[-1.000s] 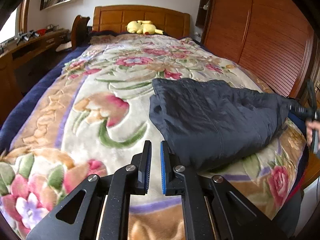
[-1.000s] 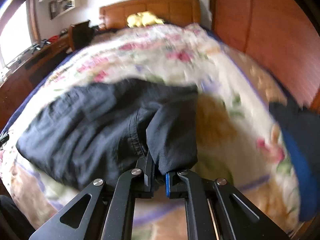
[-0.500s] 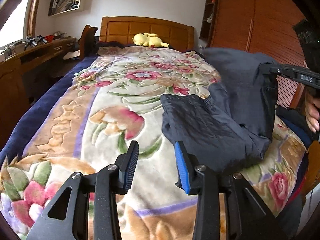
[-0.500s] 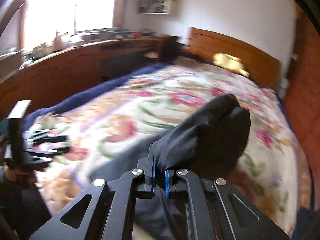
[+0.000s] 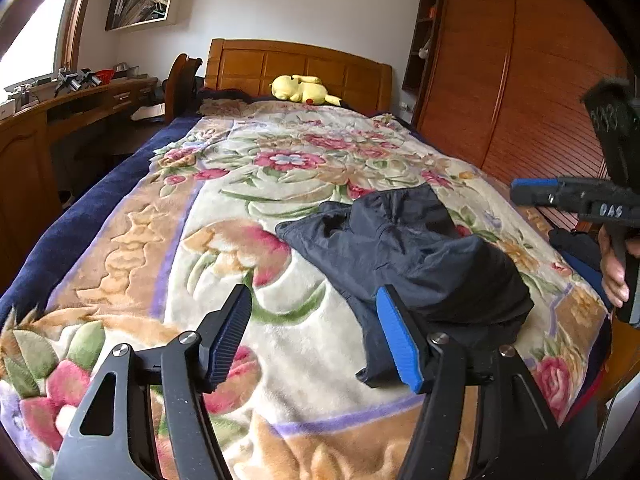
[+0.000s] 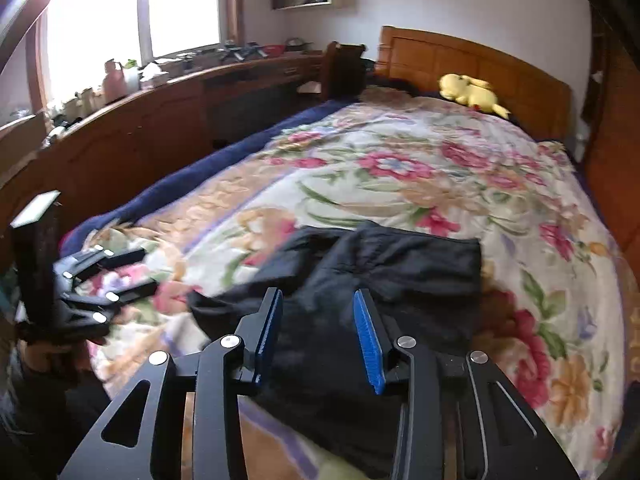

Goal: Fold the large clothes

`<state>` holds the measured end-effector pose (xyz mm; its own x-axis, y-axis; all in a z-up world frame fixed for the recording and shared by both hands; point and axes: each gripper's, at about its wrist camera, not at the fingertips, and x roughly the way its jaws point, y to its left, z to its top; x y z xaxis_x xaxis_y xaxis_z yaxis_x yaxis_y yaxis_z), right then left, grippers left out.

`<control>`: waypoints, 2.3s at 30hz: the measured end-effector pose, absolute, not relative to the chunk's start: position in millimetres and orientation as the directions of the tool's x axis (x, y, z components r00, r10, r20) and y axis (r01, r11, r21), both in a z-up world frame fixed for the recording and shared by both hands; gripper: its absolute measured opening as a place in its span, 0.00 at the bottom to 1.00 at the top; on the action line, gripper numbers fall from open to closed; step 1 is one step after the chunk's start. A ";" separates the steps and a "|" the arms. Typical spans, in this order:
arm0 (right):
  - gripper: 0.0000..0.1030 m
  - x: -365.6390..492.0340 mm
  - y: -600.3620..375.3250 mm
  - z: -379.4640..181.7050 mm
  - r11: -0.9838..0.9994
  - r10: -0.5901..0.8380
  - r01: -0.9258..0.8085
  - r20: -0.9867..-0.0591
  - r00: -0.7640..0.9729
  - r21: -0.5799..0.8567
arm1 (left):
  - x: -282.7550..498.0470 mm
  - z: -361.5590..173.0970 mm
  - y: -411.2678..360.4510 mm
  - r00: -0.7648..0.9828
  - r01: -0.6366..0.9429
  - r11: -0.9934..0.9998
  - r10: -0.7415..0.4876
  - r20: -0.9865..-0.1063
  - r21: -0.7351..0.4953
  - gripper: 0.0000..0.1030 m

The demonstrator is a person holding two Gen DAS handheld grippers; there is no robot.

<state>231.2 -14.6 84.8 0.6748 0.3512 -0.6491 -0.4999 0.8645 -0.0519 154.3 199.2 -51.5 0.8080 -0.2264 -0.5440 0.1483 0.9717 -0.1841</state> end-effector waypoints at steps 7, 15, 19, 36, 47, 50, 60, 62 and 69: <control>0.37 229.5 -12.2 35.5 0.881 0.281 -0.470 -0.740 0.611 -0.053 | 152.4 -49.3 187.8 0.812 0.166 0.972 -0.232 -0.536 -0.169 0.65; 0.37 235.0 2.7 -18.4 0.863 0.349 -0.504 -0.766 0.540 0.037 | 157.8 -56.0 187.5 0.808 0.144 0.976 -0.213 -0.549 -0.166 0.65; 0.37 238.2 5.8 -22.5 0.855 0.391 -0.512 -0.742 0.545 0.075 | 161.9 -60.7 185.5 0.803 0.127 0.980 -0.193 -0.564 -0.154 0.65; 0.47 298.3 -21.6 10.3 0.866 0.368 -0.500 -0.687 0.627 0.007 | 172.2 -45.3 165.8 0.826 0.109 0.983 -0.174 -0.537 -0.150 0.65; 0.47 371.2 -29.9 -19.1 0.912 0.243 -0.407 -0.733 0.635 -0.050 | 164.0 -42.4 143.6 0.813 0.189 0.970 -0.243 -0.528 -0.156 0.65; 0.48 388.2 -36.9 -26.5 0.927 0.229 -0.375 -0.740 0.632 -0.033 | 164.6 -43.9 133.9 0.805 0.216 0.965 -0.261 -0.533 -0.147 0.65; 0.58 425.0 -36.7 -26.5 0.930 0.226 -0.365 -0.740 0.633 -0.028 | 178.3 -66.4 121.6 0.756 0.219 0.970 -0.236 -0.611 -0.104 0.65; 0.63 432.9 -36.9 -27.5 0.934 0.223 -0.356 -0.745 0.629 -0.022 | 179.9 -70.8 122.3 0.746 0.212 0.972 -0.227 -0.626 -0.101 0.65; 0.81 461.2 -42.5 -48.3 0.942 0.229 -0.334 -0.771 0.594 0.023 | 177.1 -86.3 127.8 0.709 0.188 0.976 -0.211 -0.673 -0.107 0.65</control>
